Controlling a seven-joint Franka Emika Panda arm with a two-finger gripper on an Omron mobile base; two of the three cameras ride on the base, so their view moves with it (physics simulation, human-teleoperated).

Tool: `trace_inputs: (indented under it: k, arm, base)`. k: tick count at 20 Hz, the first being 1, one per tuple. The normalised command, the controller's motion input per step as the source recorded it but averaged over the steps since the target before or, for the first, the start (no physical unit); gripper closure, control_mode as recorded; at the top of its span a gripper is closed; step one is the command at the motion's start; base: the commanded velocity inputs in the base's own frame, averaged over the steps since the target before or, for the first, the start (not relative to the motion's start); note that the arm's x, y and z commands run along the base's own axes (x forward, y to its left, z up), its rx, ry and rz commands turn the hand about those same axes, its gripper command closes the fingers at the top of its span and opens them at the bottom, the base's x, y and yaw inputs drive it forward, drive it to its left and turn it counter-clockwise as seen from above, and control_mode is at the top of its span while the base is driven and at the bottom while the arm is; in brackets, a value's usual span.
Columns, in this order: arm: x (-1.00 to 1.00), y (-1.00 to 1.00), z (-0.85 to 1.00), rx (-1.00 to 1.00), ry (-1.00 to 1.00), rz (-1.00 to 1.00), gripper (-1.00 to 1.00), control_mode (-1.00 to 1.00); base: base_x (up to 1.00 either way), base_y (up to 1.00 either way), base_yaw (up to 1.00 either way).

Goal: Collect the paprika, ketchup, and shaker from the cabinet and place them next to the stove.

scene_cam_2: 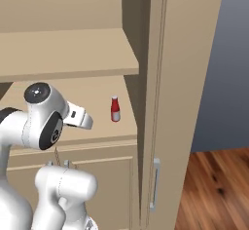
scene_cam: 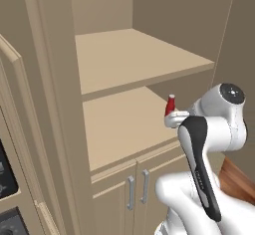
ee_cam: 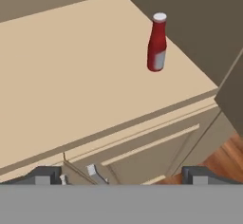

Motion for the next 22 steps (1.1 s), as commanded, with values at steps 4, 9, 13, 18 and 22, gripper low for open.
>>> trace_inputs:
  k: [4,9,13,18,22]
  arm:
    - [0.11,-0.23,-0.13,0.03,0.0,-0.07,-1.0,-1.0]
    - [0.09,-0.26,-0.12,0.04,0.0,-0.06,-1.0,-1.0]
    - [0.12,-0.24,-0.09,0.04,0.0,-0.06,-1.0,-1.0]
    - [0.14,-0.2,-0.03,0.03,0.0,-0.05,-1.0,-1.0]
    - [0.19,-0.12,0.0,0.02,-0.01,-0.02,-1.0,-1.0]
  base:
    - [0.0,0.0,0.0]
    - [0.0,0.0,0.0]
    - [0.0,0.0,0.0]
    - [0.0,0.0,0.0]
    - [0.0,0.0,0.0]
